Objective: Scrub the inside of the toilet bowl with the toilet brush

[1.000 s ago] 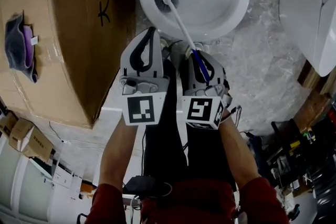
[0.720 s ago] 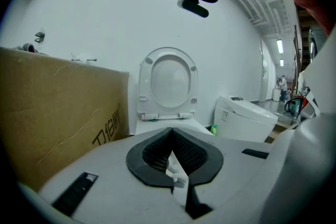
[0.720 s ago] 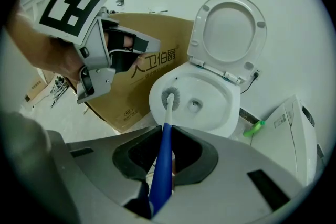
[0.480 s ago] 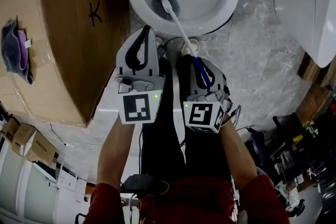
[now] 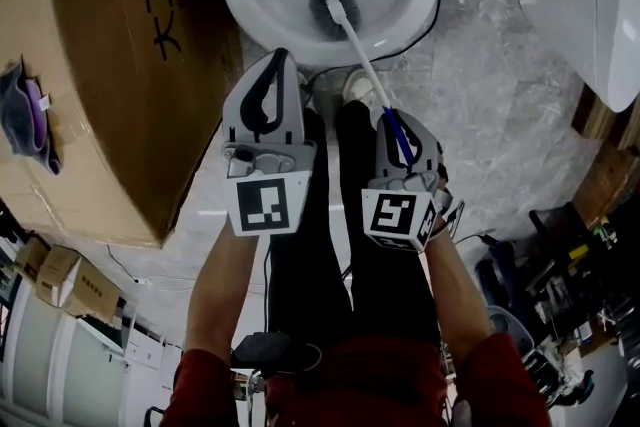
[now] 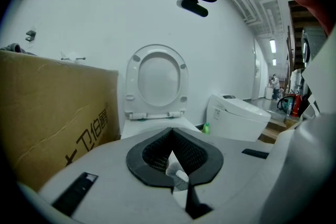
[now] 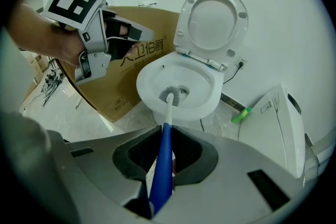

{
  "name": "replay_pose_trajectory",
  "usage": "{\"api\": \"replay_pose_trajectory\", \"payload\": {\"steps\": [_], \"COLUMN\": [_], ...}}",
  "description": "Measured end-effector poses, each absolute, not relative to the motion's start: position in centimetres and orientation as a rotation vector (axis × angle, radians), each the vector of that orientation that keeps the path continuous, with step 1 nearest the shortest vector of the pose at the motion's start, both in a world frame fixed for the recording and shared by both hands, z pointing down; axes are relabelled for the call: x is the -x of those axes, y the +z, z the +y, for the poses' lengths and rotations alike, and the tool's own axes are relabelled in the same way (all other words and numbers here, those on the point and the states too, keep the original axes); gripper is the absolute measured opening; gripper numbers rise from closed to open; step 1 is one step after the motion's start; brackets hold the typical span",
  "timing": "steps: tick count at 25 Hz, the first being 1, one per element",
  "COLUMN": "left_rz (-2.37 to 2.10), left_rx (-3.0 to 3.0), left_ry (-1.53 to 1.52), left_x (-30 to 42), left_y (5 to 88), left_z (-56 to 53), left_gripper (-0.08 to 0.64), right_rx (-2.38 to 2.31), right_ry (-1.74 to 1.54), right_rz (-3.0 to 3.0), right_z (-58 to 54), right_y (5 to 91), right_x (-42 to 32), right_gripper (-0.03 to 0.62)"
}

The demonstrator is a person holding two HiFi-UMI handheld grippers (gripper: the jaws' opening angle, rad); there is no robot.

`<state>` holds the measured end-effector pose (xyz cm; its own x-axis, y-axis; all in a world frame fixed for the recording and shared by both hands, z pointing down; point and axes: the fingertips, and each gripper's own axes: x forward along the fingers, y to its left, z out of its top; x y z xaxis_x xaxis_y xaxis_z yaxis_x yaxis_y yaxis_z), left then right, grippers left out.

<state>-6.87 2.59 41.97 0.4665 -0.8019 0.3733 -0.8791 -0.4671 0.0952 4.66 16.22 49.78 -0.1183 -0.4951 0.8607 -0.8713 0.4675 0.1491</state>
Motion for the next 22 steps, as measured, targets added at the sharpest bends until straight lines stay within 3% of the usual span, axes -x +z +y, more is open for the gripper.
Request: {"api": "replay_pose_trajectory", "payload": {"steps": [22], "left_rz": [-1.358], "left_rx": [-2.493], "left_ry": [0.407], "left_x": [3.3], "left_y": [41.3], "left_z": [1.0], "left_gripper": [0.012], "right_rx": [-1.281], "right_ry": [0.437], "right_rz": [-1.614], "right_z": [11.4], "right_y": [49.2], "right_x": [-11.6], "right_gripper": [0.063]}}
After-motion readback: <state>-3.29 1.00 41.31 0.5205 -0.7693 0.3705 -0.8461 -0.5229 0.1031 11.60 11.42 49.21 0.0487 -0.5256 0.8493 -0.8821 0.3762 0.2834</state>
